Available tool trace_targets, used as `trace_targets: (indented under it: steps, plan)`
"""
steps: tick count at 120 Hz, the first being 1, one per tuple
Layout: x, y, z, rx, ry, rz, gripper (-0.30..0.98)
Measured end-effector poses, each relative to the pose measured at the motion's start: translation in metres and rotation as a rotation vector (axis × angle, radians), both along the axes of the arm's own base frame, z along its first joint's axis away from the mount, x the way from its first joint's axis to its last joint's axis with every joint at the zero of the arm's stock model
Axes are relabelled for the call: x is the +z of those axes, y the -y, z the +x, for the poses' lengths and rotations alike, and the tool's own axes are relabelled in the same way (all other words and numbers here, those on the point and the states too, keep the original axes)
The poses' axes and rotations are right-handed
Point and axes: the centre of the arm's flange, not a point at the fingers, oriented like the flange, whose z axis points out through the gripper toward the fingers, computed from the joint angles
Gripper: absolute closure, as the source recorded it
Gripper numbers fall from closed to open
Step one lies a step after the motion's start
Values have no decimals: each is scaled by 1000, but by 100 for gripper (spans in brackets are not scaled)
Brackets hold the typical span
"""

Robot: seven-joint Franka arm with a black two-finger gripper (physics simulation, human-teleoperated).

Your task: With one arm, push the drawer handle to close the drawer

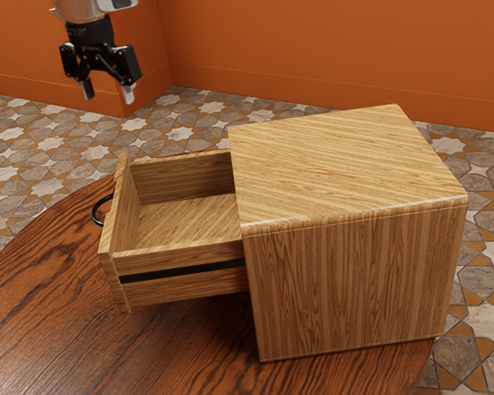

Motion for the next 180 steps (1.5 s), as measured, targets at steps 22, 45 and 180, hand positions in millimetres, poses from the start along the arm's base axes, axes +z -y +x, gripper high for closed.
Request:
trace_targets:
  steps: [22, 45, 180]
  plan:
    - [-1, 2, -1, -14, -10, -8, 0]
    - [54, 6, -26, -49, 85, -3, 0]
    - [-163, -23, -146, -1012, 85, 123, 77]
